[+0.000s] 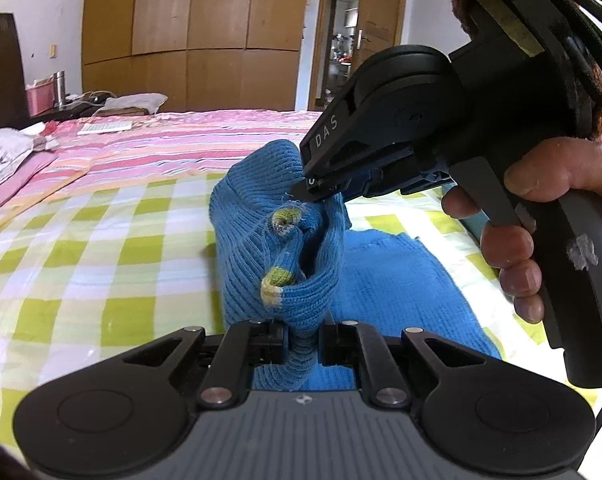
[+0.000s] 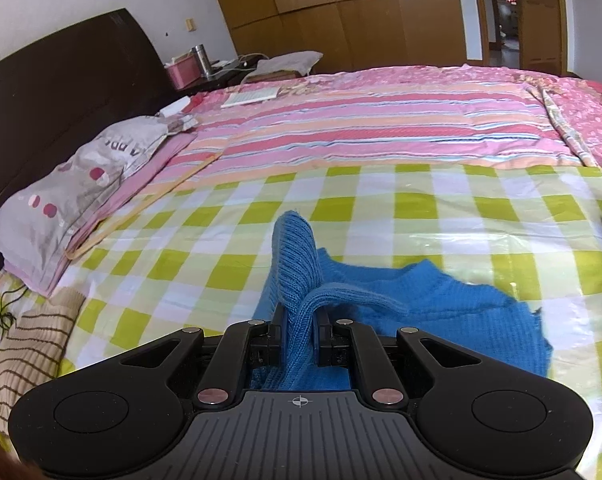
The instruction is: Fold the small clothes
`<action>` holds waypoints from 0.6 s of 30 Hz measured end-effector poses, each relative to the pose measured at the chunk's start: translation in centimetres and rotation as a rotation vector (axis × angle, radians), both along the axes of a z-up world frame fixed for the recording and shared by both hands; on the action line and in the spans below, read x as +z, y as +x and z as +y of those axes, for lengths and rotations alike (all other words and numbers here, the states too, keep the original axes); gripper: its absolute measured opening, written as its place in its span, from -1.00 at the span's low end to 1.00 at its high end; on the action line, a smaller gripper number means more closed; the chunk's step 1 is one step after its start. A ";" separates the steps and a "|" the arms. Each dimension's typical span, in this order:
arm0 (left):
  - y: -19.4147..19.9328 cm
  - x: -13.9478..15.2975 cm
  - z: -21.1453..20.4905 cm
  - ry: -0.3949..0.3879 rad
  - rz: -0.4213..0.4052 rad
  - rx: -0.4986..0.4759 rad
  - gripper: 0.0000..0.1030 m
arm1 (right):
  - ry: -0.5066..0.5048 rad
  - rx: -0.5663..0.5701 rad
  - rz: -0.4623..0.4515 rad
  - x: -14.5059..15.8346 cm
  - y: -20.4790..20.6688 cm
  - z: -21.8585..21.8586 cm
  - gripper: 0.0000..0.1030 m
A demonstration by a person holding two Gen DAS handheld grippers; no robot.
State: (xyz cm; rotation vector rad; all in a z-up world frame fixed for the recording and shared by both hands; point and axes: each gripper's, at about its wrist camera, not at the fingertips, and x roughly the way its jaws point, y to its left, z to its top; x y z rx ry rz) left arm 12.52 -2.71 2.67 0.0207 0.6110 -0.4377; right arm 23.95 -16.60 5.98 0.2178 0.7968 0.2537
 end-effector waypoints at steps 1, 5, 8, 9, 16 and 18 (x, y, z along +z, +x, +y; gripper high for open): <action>0.0 0.1 -0.3 0.003 -0.002 -0.005 -0.64 | 0.002 -0.005 -0.002 0.0 -0.1 -0.4 -0.79; -0.2 0.4 -1.7 0.015 -0.014 -0.027 -0.64 | 0.011 -0.026 -0.007 0.0 -0.5 -2.0 -0.79; -0.3 0.6 -2.7 0.021 -0.016 -0.043 -0.64 | 0.017 -0.040 -0.009 0.0 -0.7 -3.1 -0.79; -0.3 0.6 -2.9 0.022 -0.018 -0.048 -0.64 | 0.020 -0.046 -0.010 0.0 -0.7 -3.6 -0.79; -0.3 0.9 -4.7 0.025 -0.019 -0.083 -0.65 | 0.040 -0.076 -0.012 -0.4 -1.2 -6.5 -0.79; -0.4 0.9 -5.5 0.029 -0.019 -0.101 -0.65 | 0.049 -0.085 -0.014 -0.6 -1.4 -7.4 -0.79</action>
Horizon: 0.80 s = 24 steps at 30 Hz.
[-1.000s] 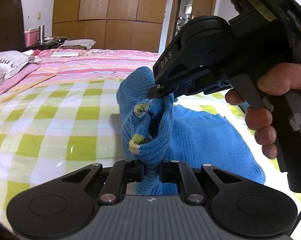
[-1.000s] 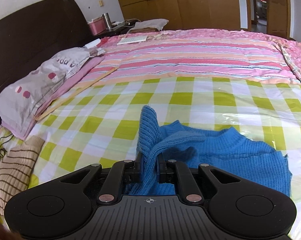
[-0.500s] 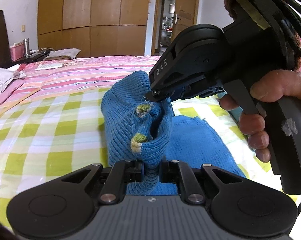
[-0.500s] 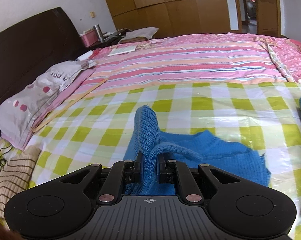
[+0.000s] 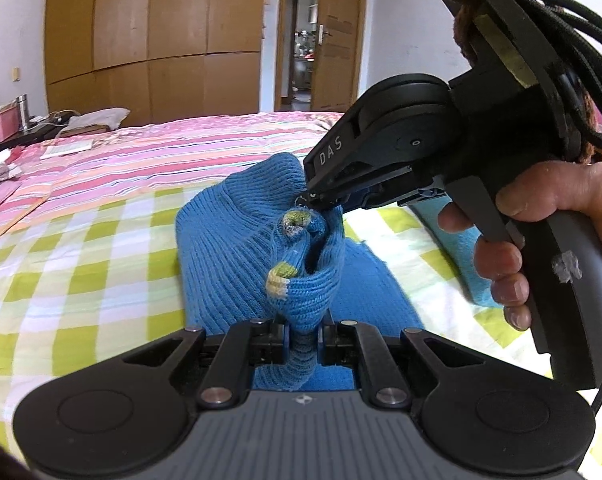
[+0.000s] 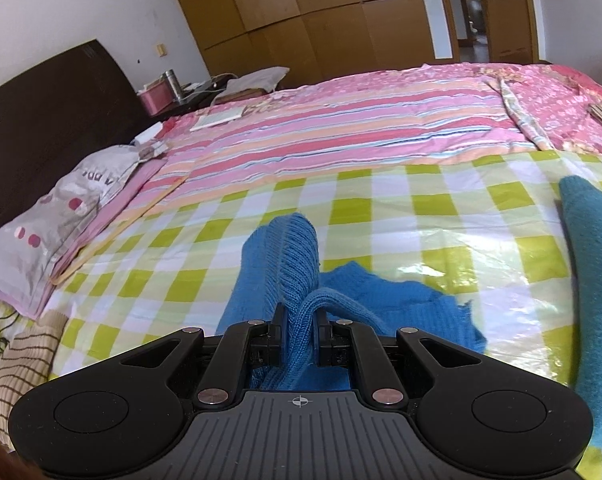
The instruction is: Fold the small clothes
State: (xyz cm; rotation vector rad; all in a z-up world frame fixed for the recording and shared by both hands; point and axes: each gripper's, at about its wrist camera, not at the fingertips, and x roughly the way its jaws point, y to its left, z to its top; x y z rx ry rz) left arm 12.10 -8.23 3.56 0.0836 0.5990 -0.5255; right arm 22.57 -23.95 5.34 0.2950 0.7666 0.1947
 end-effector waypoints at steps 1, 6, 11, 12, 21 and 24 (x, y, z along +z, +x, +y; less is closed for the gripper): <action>-0.1 0.0 -0.4 0.001 0.000 -0.008 -0.65 | 0.006 -0.007 0.000 -0.1 -0.1 -0.5 -0.79; -0.5 -0.5 -2.5 0.009 0.003 -0.052 -0.66 | 0.027 -0.039 0.002 -0.9 -0.7 -3.1 -0.80; -0.8 -1.5 -4.7 0.034 0.013 -0.082 -0.66 | 0.036 -0.066 0.024 -2.6 -0.8 -5.5 -0.80; -0.9 -1.7 -5.1 0.038 0.020 -0.088 -0.66 | 0.035 -0.069 0.029 -3.0 -0.9 -5.8 -0.80; -1.7 -3.8 -6.7 0.097 0.044 -0.120 -0.66 | 0.116 -0.079 0.096 -6.8 -1.0 -8.3 -0.67; -1.8 -3.9 -6.6 0.097 0.050 -0.119 -0.66 | 0.188 -0.090 0.112 -7.4 -0.3 -8.9 -0.61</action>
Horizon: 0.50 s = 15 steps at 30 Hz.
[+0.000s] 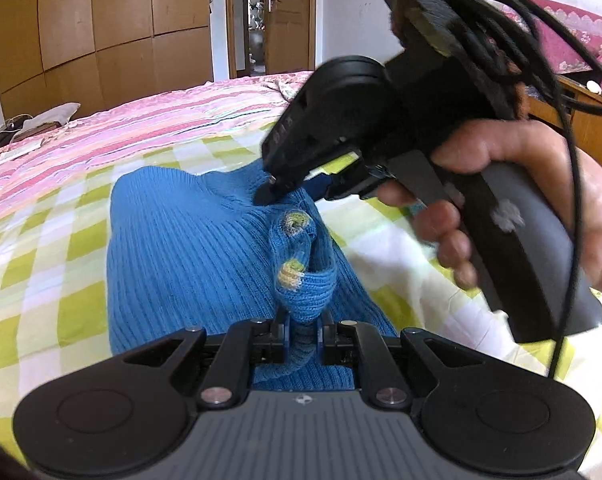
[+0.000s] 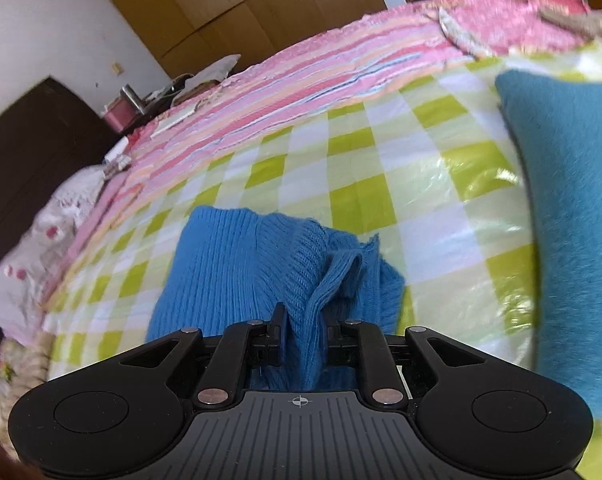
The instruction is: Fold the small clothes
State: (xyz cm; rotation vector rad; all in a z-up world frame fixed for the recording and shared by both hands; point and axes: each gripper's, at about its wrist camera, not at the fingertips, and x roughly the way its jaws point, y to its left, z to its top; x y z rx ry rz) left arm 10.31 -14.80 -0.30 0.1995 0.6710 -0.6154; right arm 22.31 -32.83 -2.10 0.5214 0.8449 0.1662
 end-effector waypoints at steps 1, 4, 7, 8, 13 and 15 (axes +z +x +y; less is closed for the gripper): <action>-0.1 0.0 0.0 0.000 0.001 0.000 -0.66 | 0.016 -0.008 0.001 -0.1 0.3 0.0 -0.55; -0.1 0.0 -0.2 0.003 0.001 -0.004 -0.66 | 0.037 -0.022 0.004 -0.3 1.4 0.1 -0.29; -0.3 0.1 -0.4 0.002 0.000 -0.005 -0.66 | 0.002 -0.031 0.001 -0.4 2.0 0.6 -0.46; -0.2 0.2 -0.3 -0.002 -0.002 -0.004 -0.66 | -0.022 -0.026 -0.001 -0.3 2.1 0.8 -0.70; -1.2 1.1 -0.5 -0.033 -0.049 -0.038 -0.66 | -0.055 -0.022 -0.067 0.9 1.3 0.5 -0.75; -1.5 0.9 -1.1 -0.030 -0.048 -0.064 -0.66 | -0.036 -0.050 -0.078 0.9 1.1 -0.5 -0.75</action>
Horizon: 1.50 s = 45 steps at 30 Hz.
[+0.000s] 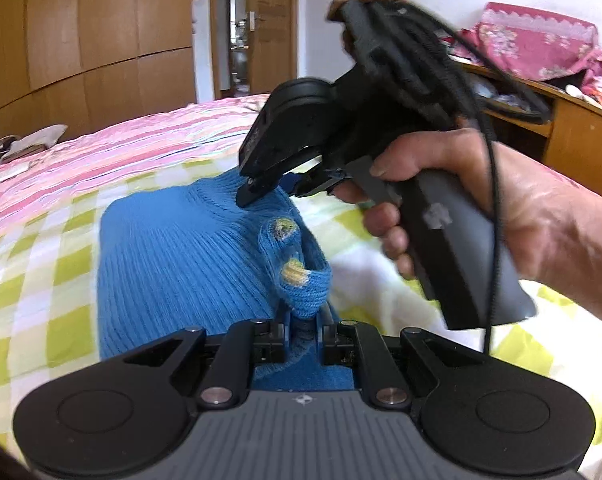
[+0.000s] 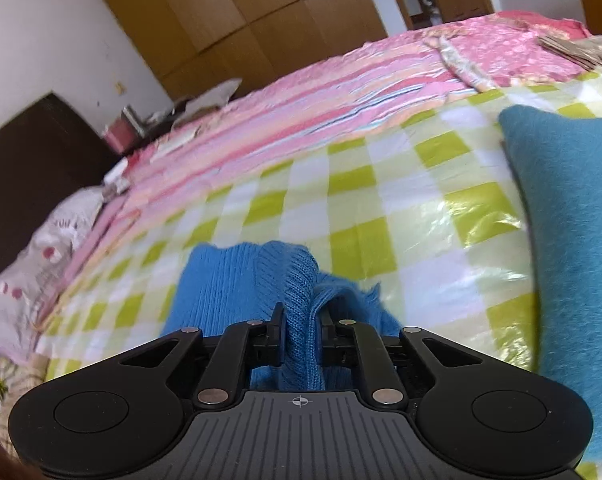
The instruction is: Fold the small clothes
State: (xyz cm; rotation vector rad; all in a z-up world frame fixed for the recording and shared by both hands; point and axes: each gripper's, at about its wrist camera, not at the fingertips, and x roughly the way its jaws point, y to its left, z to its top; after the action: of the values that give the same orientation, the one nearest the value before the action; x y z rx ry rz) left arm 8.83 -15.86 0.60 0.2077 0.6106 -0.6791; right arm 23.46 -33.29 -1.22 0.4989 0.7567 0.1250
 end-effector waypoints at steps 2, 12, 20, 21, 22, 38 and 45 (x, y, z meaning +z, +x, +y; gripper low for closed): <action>-0.2 -0.7 -0.6 0.024 0.003 -0.013 -0.66 | -0.005 -0.024 0.011 -0.6 0.1 -0.7 -0.75; 0.3 -1.4 -0.1 0.056 0.051 -0.022 -0.65 | -0.059 0.023 0.030 -2.2 -0.4 -0.6 -0.66; 0.3 -1.3 0.1 0.065 0.055 -0.034 -0.65 | -0.075 0.007 0.024 -1.7 -1.7 -0.7 -0.61; 0.3 -1.2 0.2 0.063 0.058 -0.034 -0.65 | -0.089 0.008 0.021 -1.5 -1.9 -0.7 -0.61; 0.3 -1.2 0.3 0.061 0.062 -0.034 -0.65 | -0.107 0.010 0.017 -1.3 -2.1 -0.6 -0.61; -0.4 -0.2 2.0 0.092 0.061 -0.005 -0.64 | -0.161 0.103 -0.063 1.7 -8.0 1.9 -0.60; -0.3 -0.4 2.5 0.115 0.071 0.016 -0.64 | -0.222 0.098 0.017 -0.6 -8.6 2.3 -0.60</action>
State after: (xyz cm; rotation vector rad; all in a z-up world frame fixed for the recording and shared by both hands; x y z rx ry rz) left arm 8.58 -13.34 0.21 0.2858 0.7198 -0.6390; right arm 14.83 -30.99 -1.83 0.2527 0.8014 0.1261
